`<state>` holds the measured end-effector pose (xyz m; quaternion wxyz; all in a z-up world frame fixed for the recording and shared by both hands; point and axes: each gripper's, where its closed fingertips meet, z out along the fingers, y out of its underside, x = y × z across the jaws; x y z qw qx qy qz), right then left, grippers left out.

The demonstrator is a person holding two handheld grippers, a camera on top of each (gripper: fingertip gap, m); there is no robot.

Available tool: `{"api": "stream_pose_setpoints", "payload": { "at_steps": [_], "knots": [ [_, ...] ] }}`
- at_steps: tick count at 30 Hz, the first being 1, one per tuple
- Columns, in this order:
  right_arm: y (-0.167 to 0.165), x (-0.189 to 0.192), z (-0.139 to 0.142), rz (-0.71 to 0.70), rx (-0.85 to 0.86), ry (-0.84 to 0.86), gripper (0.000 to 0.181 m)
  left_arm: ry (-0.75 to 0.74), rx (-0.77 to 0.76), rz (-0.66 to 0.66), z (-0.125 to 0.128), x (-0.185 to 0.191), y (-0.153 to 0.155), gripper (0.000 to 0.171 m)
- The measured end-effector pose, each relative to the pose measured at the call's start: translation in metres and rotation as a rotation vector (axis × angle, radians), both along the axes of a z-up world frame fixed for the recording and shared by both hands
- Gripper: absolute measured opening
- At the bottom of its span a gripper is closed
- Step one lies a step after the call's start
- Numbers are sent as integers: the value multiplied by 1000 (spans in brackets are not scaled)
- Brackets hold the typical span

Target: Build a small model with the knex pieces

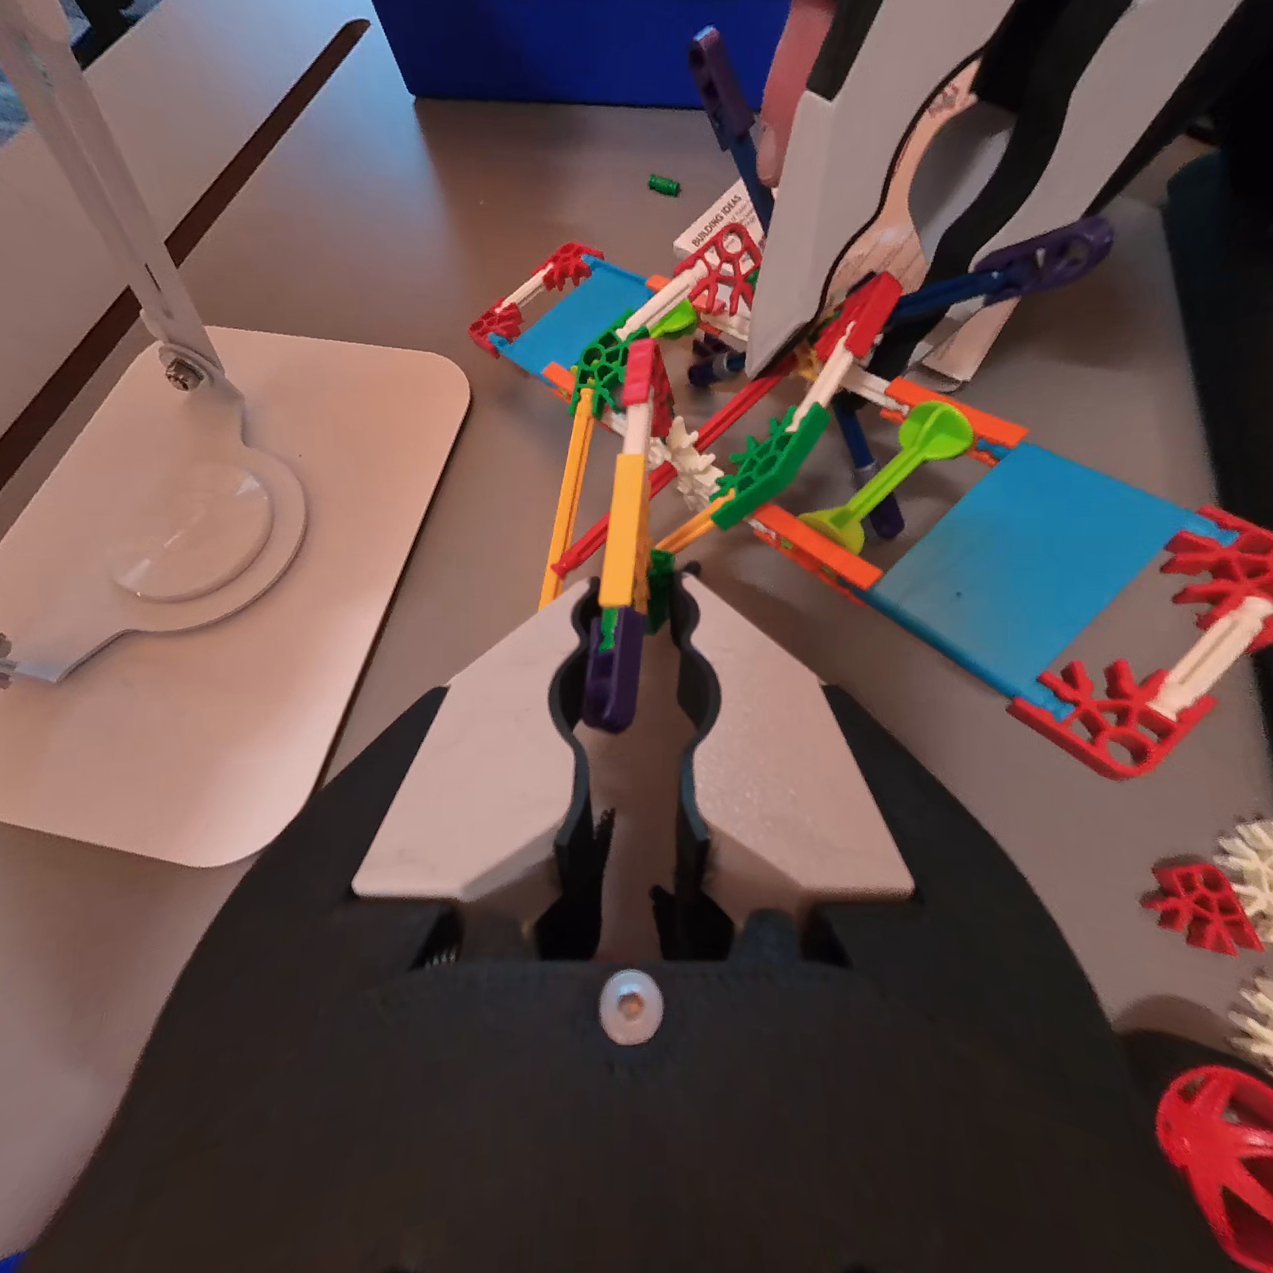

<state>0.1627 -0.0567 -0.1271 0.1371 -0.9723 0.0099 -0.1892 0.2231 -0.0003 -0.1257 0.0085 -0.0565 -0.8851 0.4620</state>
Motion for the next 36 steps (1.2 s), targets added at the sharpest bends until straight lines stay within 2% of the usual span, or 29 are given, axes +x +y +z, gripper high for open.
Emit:
{"api": "stream_pose_setpoints", "payload": {
  "at_steps": [6,11,16,22,26,30,33,35,36],
  "knots": [
    [-7,-1,6,-21,9,0,35,5,26,-56,-2,-10,4,5],
    [-16,-11,30,-57,46,4,38,11,58,-53,0,-13,5,3],
    [7,-20,51,-24,111,-34,39,22,72,-36,3,-13,5,3],
    [31,-6,37,-59,15,-99,35,10,71,-49,6,-19,2,3],
    [45,4,37,-135,88,-86,30,-13,67,-47,9,-20,1,3],
    [43,16,40,-246,119,-90,20,-43,68,-47,12,-22,-1,4],
    [28,23,30,-294,18,-118,22,-57,62,-52,16,-25,-3,4],
    [33,21,25,-304,41,-79,15,-68,61,-54,17,-26,-4,4],
    [32,23,24,-309,26,-92,18,-84,65,-51,17,-26,-4,4]
  ]
}}
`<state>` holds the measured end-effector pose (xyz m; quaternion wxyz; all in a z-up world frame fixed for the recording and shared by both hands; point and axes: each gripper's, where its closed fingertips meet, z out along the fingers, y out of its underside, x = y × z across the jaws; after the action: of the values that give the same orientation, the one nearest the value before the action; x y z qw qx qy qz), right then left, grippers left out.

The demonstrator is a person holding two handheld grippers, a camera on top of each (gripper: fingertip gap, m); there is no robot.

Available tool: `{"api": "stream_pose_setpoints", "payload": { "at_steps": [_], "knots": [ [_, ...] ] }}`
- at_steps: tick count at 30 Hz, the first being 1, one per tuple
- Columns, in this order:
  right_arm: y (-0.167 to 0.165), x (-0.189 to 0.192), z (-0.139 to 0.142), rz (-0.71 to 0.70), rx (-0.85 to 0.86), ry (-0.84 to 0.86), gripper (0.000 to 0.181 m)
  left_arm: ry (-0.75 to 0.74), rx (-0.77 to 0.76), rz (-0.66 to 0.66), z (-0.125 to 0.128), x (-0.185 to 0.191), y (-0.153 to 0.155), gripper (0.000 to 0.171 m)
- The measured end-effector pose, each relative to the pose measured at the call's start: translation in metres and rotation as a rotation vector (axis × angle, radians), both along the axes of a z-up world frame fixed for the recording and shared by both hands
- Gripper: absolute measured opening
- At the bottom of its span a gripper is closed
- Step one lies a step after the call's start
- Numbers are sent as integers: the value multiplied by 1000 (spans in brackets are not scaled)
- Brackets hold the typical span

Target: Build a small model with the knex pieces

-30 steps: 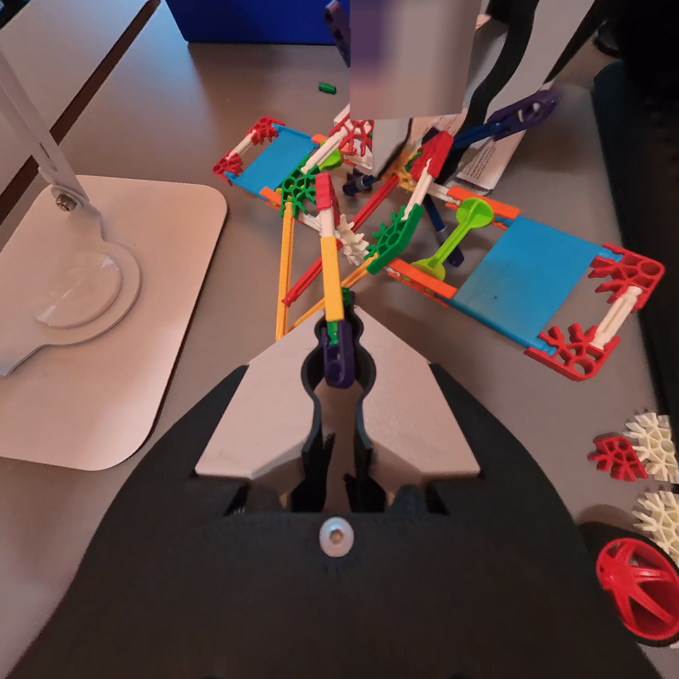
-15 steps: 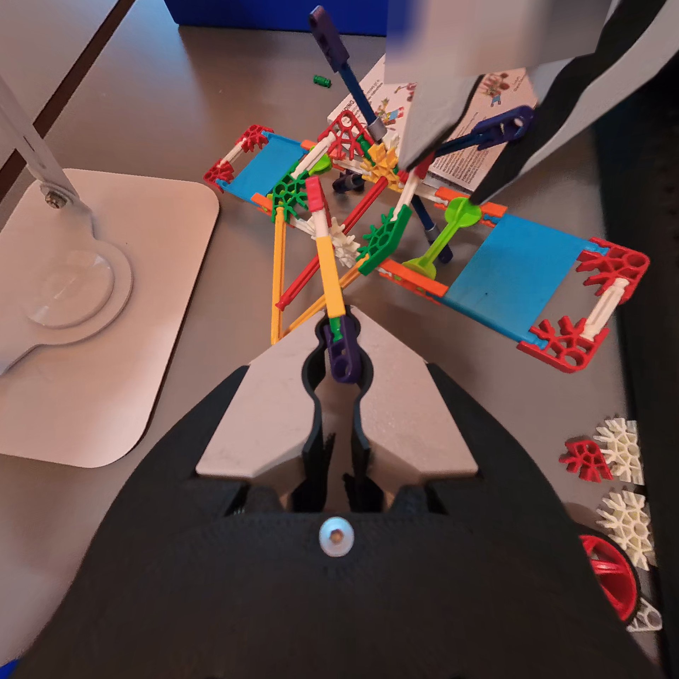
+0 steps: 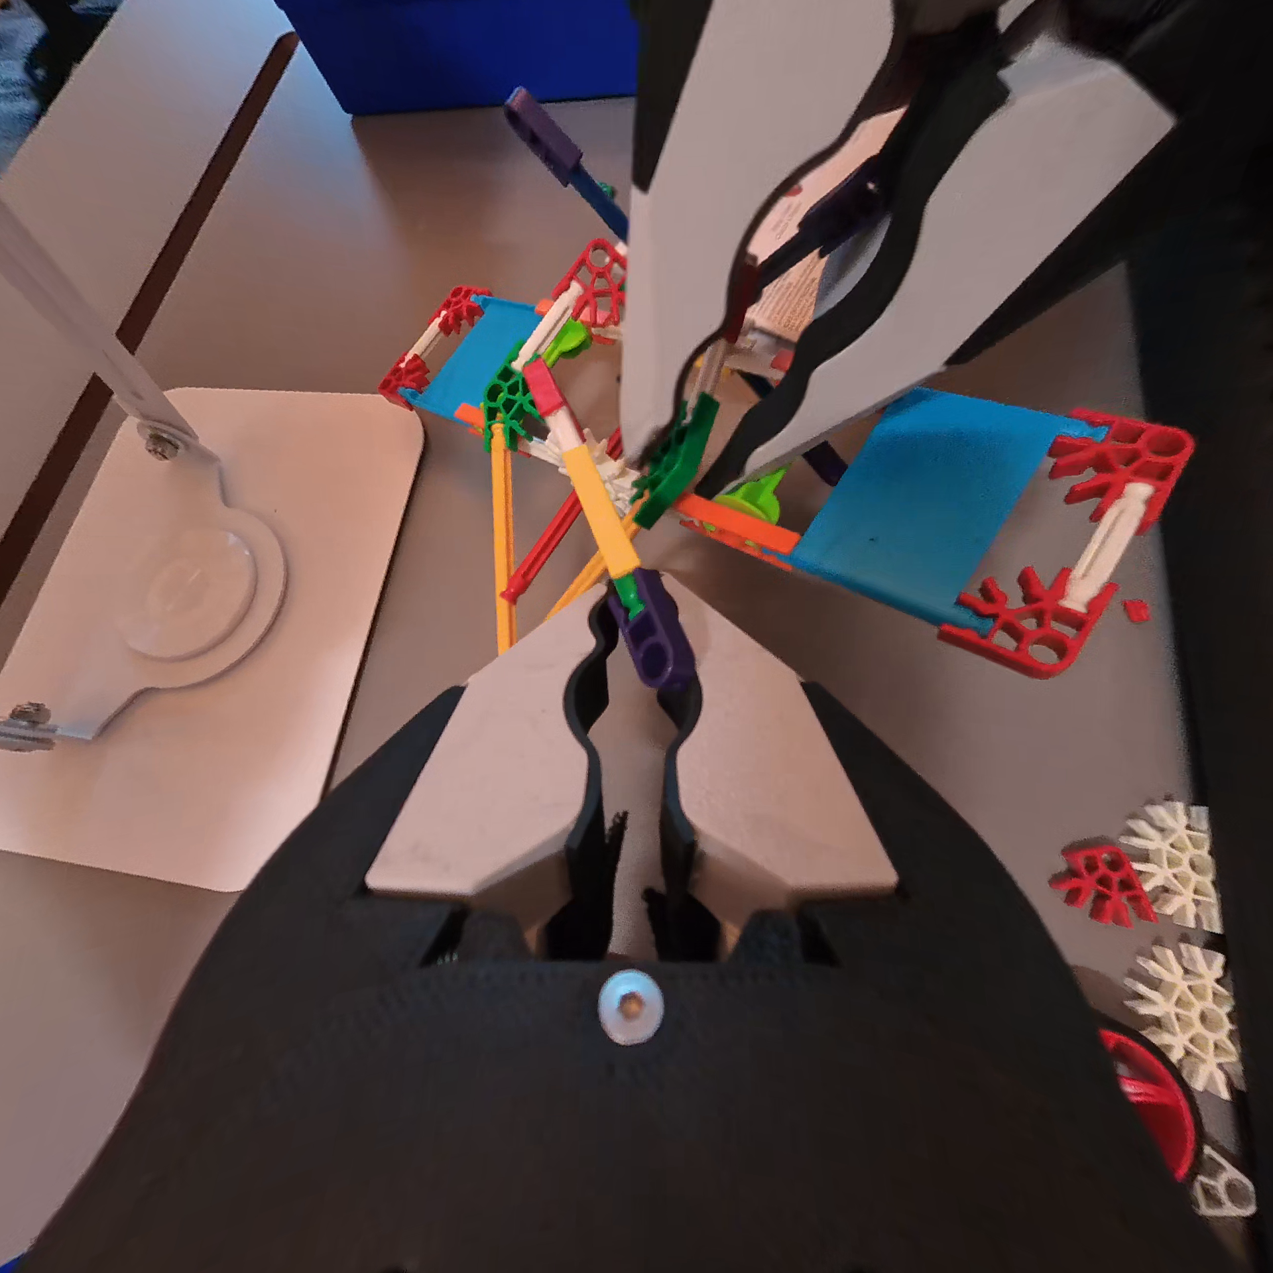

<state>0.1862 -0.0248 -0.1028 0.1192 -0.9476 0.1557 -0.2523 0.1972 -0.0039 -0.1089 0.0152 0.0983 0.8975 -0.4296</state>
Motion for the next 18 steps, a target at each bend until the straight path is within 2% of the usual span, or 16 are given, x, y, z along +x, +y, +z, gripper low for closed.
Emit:
{"api": "stream_pose_setpoints", "payload": {
  "at_steps": [4,10,18],
  "knots": [
    [-13,7,-7,-23,-102,-37,11,-20,2,-8,1,-2,-1,5],
    [-16,13,-7,24,-107,-68,4,-39,4,8,0,2,-1,4],
    [-17,7,-1,119,-95,-76,3,48,-25,30,8,10,5,3]
  ]
}}
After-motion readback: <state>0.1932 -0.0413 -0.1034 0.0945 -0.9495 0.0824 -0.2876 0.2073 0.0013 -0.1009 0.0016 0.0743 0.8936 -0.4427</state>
